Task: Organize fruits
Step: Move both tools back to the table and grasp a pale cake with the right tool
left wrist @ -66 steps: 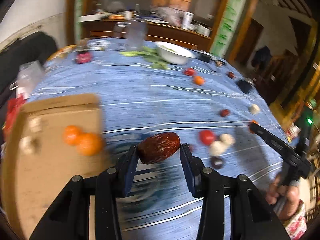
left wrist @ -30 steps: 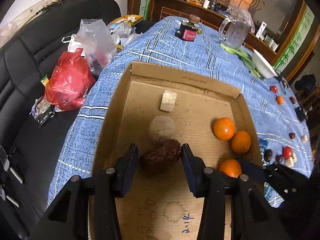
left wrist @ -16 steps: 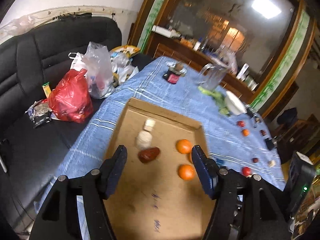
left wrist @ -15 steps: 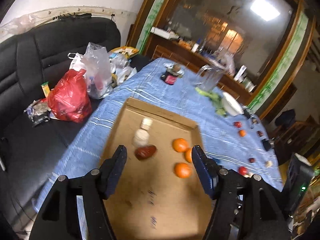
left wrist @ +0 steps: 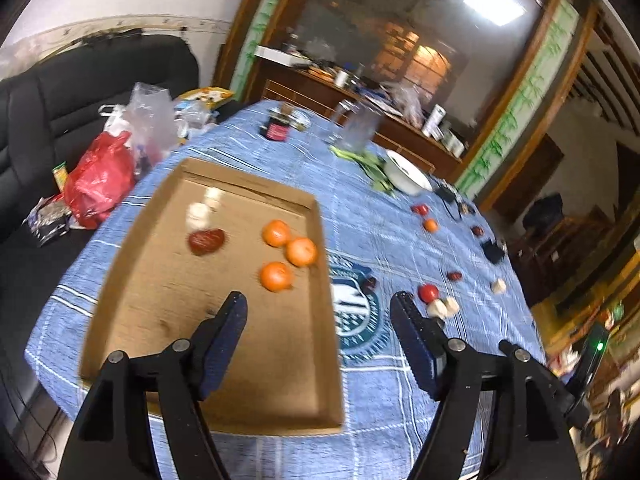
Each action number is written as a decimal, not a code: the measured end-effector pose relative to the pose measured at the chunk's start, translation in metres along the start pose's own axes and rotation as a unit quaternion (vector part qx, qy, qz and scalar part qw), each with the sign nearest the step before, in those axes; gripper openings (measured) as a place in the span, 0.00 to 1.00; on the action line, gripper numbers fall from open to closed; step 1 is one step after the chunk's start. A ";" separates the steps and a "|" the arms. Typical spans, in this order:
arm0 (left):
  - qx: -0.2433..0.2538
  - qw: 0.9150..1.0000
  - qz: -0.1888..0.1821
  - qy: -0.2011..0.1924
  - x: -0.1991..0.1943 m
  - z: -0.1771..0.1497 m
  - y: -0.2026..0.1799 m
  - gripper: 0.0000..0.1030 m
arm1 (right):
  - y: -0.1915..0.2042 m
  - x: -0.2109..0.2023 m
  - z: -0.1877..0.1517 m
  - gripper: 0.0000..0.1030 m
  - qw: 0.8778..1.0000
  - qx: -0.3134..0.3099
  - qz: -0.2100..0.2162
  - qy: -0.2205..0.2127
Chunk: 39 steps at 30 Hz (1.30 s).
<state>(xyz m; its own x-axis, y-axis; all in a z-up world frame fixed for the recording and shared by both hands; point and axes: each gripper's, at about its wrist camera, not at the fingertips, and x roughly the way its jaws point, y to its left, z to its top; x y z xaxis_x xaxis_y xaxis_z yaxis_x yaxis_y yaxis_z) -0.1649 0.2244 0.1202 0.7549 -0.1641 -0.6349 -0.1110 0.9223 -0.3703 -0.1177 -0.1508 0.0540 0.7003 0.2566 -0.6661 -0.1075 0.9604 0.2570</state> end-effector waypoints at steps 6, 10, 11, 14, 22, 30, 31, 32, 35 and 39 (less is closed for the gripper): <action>0.063 0.997 -0.003 0.041 0.037 -0.024 -0.043 0.72 | -0.015 0.009 -0.008 0.66 1.000 -0.003 0.000 0.017; 0.108 0.991 -0.013 0.083 0.071 -0.042 -0.067 0.72 | -0.004 0.032 -0.004 0.66 0.999 -0.023 0.007 0.045; 0.114 0.989 -0.015 0.091 0.077 -0.045 -0.070 0.72 | -0.001 0.039 -0.001 0.66 0.998 -0.028 0.010 0.052; 0.127 0.985 -0.023 0.114 0.097 -0.051 -0.079 0.72 | 0.002 0.057 0.007 0.66 0.997 -0.032 0.021 0.067; 0.115 0.984 -0.020 0.137 0.123 -0.048 -0.074 0.72 | -0.003 0.104 0.032 0.54 0.996 -0.019 0.000 0.085; 0.128 0.980 -0.024 0.149 0.141 -0.046 -0.088 0.72 | 0.003 0.132 0.048 0.54 0.994 0.006 0.035 0.099; 0.131 0.980 -0.025 0.150 0.143 -0.047 -0.091 0.72 | 0.007 0.134 0.049 0.54 0.995 0.002 0.031 0.098; 0.133 0.979 -0.026 0.152 0.145 -0.047 -0.093 0.72 | 0.007 0.136 0.049 0.54 0.995 0.001 0.030 0.098; 0.139 0.977 -0.029 0.157 0.148 -0.048 -0.099 0.72 | 0.007 0.137 0.051 0.49 0.994 0.004 0.042 0.100; 0.143 0.976 -0.032 0.159 0.153 -0.041 -0.105 0.72 | -0.005 0.128 0.048 0.20 0.994 0.021 0.055 0.092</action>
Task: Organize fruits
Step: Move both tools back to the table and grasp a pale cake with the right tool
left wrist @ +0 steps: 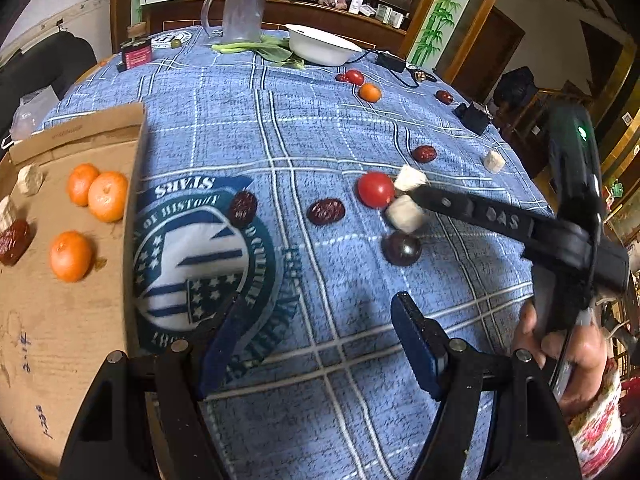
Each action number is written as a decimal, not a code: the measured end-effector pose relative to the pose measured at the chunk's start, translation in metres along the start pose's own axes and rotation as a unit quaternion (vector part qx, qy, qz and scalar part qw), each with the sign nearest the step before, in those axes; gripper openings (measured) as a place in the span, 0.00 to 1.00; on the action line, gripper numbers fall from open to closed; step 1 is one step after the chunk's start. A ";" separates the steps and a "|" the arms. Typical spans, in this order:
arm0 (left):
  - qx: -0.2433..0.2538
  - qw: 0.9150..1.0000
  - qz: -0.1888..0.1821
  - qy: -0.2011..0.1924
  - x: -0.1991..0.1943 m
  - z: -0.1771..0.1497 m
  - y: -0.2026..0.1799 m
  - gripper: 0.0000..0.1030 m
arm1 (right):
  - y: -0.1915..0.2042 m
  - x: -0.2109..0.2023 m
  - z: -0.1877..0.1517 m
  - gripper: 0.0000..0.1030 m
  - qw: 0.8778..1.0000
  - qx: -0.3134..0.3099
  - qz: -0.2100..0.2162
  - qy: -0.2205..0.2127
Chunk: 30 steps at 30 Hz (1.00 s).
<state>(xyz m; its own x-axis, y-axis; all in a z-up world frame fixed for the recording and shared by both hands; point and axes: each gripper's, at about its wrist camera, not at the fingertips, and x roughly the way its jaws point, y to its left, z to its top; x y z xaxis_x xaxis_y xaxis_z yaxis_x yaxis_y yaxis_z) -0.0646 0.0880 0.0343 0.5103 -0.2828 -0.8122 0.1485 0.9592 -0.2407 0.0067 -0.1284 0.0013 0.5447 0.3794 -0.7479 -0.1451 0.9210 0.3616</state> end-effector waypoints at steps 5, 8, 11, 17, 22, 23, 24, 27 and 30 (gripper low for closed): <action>0.013 1.000 -0.008 -0.007 0.009 0.026 -0.014 0.72 | -0.028 -0.006 -0.005 0.18 0.998 0.032 -0.041 -0.025; 0.036 0.999 0.003 -0.009 0.023 0.043 -0.025 0.72 | -0.044 -0.009 -0.001 0.19 0.997 0.067 -0.002 -0.022; 0.065 0.998 0.006 -0.002 0.041 0.057 -0.036 0.64 | -0.044 -0.014 0.006 0.24 0.997 0.073 0.033 -0.024; 0.053 0.999 0.010 0.007 0.044 0.060 -0.027 0.51 | -0.022 0.007 0.022 0.37 0.998 0.044 0.041 0.012; 0.047 0.999 0.019 0.011 0.040 0.059 -0.015 0.51 | -0.004 0.028 0.029 0.45 0.999 0.011 0.039 0.024; 0.049 0.999 0.019 0.012 0.041 0.060 -0.015 0.51 | -0.003 0.030 0.028 0.45 0.999 0.010 0.040 0.023; 0.051 0.998 0.020 0.013 0.042 0.060 -0.016 0.51 | -0.004 0.030 0.028 0.44 0.999 0.012 0.043 0.022; 0.059 0.998 0.021 0.016 0.048 0.062 -0.022 0.51 | -0.012 0.030 0.028 0.34 0.997 0.031 0.064 0.021; 0.071 0.997 0.022 0.020 0.055 0.064 -0.030 0.51 | -0.024 0.024 0.027 0.34 0.997 0.056 0.059 0.004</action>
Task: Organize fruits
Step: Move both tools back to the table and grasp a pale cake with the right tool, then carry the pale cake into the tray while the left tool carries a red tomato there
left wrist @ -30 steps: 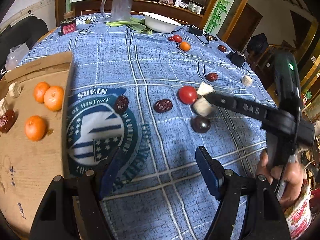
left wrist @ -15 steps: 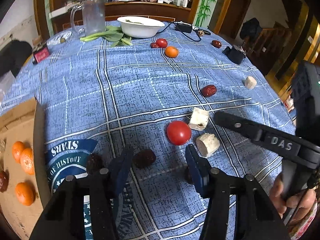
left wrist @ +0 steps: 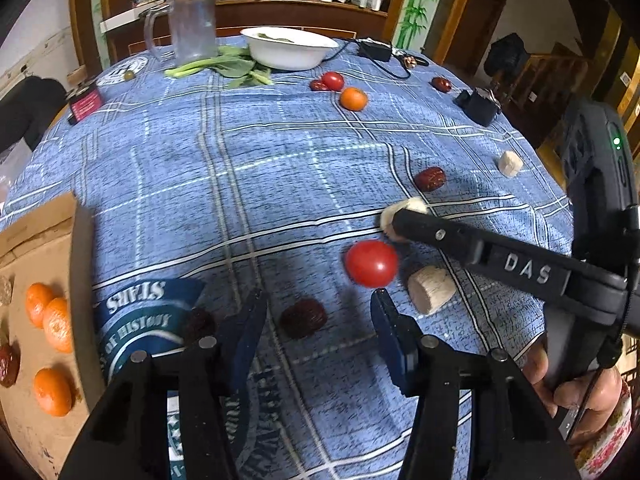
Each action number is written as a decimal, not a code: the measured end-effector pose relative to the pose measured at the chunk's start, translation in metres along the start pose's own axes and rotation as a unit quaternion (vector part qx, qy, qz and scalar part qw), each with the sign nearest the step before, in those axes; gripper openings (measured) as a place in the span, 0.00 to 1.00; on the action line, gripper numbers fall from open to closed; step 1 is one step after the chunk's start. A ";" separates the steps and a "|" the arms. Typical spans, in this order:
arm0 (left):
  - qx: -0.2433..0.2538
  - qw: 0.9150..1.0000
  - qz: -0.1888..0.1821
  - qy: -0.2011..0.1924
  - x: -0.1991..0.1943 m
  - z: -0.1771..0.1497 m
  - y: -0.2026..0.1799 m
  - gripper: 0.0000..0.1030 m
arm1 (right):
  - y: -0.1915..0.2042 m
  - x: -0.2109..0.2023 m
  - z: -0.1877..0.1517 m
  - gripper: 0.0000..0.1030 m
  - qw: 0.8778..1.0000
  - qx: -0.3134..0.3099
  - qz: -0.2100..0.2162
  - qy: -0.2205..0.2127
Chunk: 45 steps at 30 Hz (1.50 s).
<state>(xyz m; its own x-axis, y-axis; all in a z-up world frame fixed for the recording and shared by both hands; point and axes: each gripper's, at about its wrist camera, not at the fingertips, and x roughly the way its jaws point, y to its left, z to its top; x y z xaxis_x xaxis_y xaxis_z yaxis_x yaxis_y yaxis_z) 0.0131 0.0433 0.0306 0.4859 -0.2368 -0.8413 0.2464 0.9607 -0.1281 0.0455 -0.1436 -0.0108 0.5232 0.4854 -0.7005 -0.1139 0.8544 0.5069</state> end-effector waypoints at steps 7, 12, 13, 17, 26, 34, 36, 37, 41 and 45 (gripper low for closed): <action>0.038 0.999 -0.006 0.009 0.023 0.015 -0.022 0.51 | -0.028 -0.026 0.009 0.34 0.998 0.044 -0.010 -0.051; 0.038 0.999 -0.017 0.009 0.033 0.023 -0.028 0.41 | -0.031 -0.028 0.011 0.34 0.997 0.044 -0.017 -0.055; 0.033 0.999 -0.020 0.010 0.034 0.023 -0.026 0.41 | -0.030 -0.027 0.011 0.34 0.997 0.043 -0.017 -0.054; 0.018 0.999 -0.035 0.010 0.038 0.025 -0.021 0.40 | -0.024 -0.025 0.009 0.34 0.998 0.029 -0.024 -0.053; -0.009 0.999 -0.034 -0.012 0.016 0.008 -0.015 0.27 | -0.025 -0.028 0.007 0.34 0.996 0.023 -0.051 -0.066; -0.104 0.990 -0.051 -0.084 -0.069 -0.029 0.049 0.28 | -0.007 -0.036 -0.003 0.34 0.995 0.002 -0.058 -0.075; -0.127 0.987 -0.029 -0.096 -0.086 -0.042 0.075 0.28 | 0.009 -0.041 -0.011 0.34 0.996 -0.015 -0.046 -0.074; -0.136 0.985 -0.019 -0.100 -0.092 -0.047 0.086 0.28 | 0.018 -0.042 -0.015 0.34 0.996 -0.022 -0.040 -0.071; -0.193 0.975 0.005 -0.112 -0.111 -0.072 0.138 0.28 | 0.065 -0.039 -0.031 0.34 0.997 -0.059 -0.004 -0.047; -0.230 0.964 0.061 -0.122 -0.124 -0.097 0.177 0.28 | 0.122 -0.026 -0.046 0.35 0.994 -0.099 0.037 -0.011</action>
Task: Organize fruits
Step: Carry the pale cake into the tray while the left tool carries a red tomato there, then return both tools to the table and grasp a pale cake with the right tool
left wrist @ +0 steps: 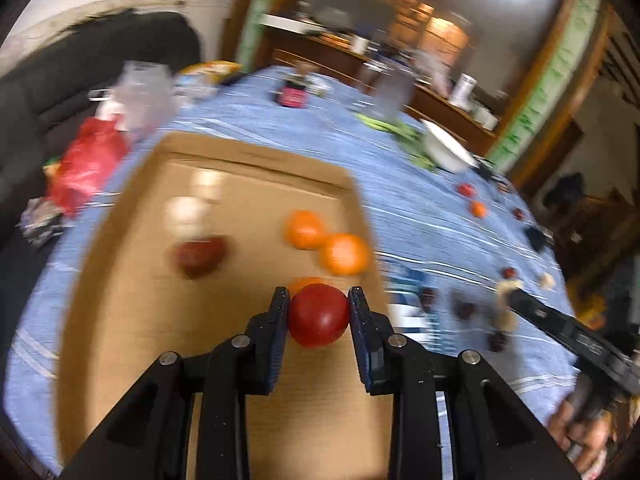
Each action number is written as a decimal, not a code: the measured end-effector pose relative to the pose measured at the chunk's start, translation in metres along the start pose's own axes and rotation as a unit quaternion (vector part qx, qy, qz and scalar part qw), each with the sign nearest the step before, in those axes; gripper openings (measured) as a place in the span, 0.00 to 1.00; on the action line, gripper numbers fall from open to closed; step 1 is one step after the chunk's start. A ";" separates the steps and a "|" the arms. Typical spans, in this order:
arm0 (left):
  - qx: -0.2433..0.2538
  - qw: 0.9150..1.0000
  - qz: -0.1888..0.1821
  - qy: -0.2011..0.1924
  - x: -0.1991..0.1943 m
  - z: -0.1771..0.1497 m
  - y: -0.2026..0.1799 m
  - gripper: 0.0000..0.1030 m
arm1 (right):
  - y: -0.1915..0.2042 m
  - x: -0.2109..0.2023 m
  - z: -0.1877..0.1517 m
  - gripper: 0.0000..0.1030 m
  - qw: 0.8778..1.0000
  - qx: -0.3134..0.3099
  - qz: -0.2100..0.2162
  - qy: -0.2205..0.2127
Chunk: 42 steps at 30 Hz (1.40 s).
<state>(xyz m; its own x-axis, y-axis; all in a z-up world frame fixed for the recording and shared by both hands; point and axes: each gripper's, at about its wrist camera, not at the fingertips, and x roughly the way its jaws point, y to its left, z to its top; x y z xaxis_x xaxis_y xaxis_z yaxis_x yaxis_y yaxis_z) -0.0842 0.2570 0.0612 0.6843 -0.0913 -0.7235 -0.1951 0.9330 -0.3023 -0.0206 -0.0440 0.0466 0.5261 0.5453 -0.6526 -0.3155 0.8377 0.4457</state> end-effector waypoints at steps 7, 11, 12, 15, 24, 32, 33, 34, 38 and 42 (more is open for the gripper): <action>-0.027 0.999 0.037 0.020 0.010 0.001 0.051 0.28 | 0.092 0.043 -0.021 0.35 0.994 -0.080 0.036 0.062; -0.028 0.999 0.030 0.020 0.009 0.002 0.056 0.28 | 0.137 0.071 -0.035 0.35 0.985 -0.141 0.031 0.092; -0.026 0.999 0.034 0.018 0.009 0.003 0.056 0.28 | 0.145 0.077 -0.038 0.35 0.983 -0.155 0.028 0.097; -0.027 0.999 0.029 0.023 0.010 0.001 0.056 0.28 | 0.159 0.090 -0.049 0.35 0.976 -0.189 0.019 0.110; -0.034 0.999 0.029 -0.009 -0.010 0.003 0.059 0.50 | 0.172 0.107 -0.058 0.41 0.970 -0.214 -0.003 0.111; -0.085 0.995 0.013 -0.048 -0.052 0.003 0.078 0.63 | 0.169 0.065 -0.063 0.59 0.972 -0.224 -0.008 0.067; -0.090 0.995 0.009 -0.050 -0.056 0.002 0.078 0.64 | 0.165 0.055 -0.064 0.62 0.973 -0.221 -0.010 0.057; -0.093 0.994 0.006 -0.052 -0.059 0.002 0.077 0.66 | 0.158 0.042 -0.066 0.63 0.976 -0.214 -0.012 0.043; -0.080 0.995 -0.007 -0.057 -0.070 -0.001 0.062 0.67 | 0.122 -0.002 -0.072 0.68 0.984 -0.175 -0.034 -0.001; -0.053 0.997 -0.024 -0.057 -0.080 -0.008 0.034 0.67 | 0.086 -0.036 -0.070 0.68 0.986 -0.144 -0.083 -0.031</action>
<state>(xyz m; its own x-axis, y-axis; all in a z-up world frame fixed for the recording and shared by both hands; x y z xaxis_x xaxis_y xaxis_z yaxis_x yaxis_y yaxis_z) -0.1508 0.2937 0.1038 0.7687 -0.0902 -0.6332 -0.2282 0.8862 -0.4032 -0.1219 0.0108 0.0653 0.6340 0.4056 -0.6584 -0.4275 0.8933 0.1387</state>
